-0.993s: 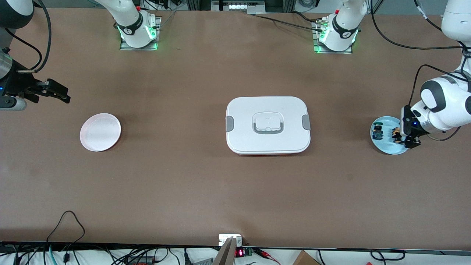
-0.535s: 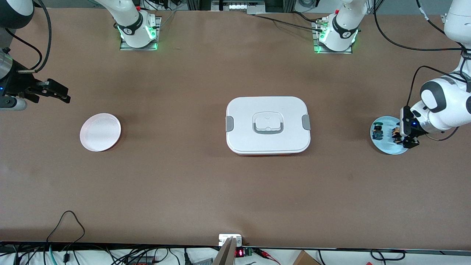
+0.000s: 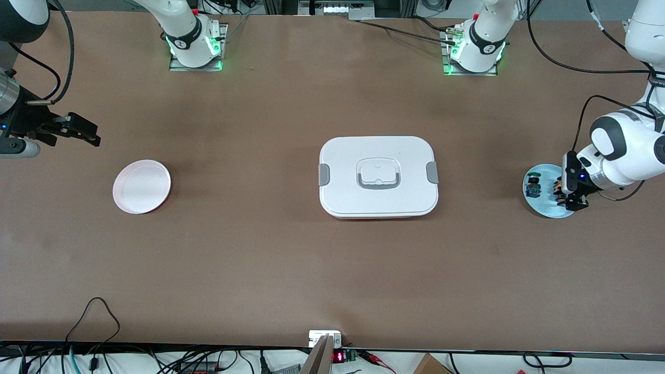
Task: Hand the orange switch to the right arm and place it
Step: 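Lower the left gripper onto the orange switch in the blue dish and grasp it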
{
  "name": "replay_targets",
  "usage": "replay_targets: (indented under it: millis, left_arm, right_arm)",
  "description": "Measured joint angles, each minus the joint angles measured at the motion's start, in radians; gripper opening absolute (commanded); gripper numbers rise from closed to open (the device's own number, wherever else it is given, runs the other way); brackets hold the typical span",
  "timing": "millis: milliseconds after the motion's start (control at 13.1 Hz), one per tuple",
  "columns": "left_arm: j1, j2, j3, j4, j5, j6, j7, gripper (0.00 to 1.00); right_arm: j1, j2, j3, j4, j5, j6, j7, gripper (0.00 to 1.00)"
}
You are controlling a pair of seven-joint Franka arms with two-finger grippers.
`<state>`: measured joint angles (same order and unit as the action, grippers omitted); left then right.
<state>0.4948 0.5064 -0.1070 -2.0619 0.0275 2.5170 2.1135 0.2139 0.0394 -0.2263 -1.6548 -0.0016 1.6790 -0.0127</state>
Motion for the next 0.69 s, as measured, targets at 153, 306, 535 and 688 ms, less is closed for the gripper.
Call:
replay_targets:
  millis: [153,306,535,688]
  left_arm:
    - [0.001,0.005,0.0,0.0,0.0,0.002,0.001,0.68]
    - [0.002,0.011,0.0,0.001,0.0,0.006,0.002,0.38]
    - [0.002,0.012,-0.002,0.005,0.0,0.006,0.004,0.0]
    - [0.003,0.013,-0.002,0.009,0.0,0.006,0.004,0.0]
  right_arm:
    - [0.0,0.0,0.0,0.0,0.0,0.0,0.0,1.0]
    - [0.0,0.0,0.0,0.0,0.0,0.0,0.0,1.0]
    - [0.0,0.001,0.0,0.0,0.0,-0.001,0.0,1.0]
    - [0.0,0.001,0.0,0.0,0.0,-0.001,0.0,1.0]
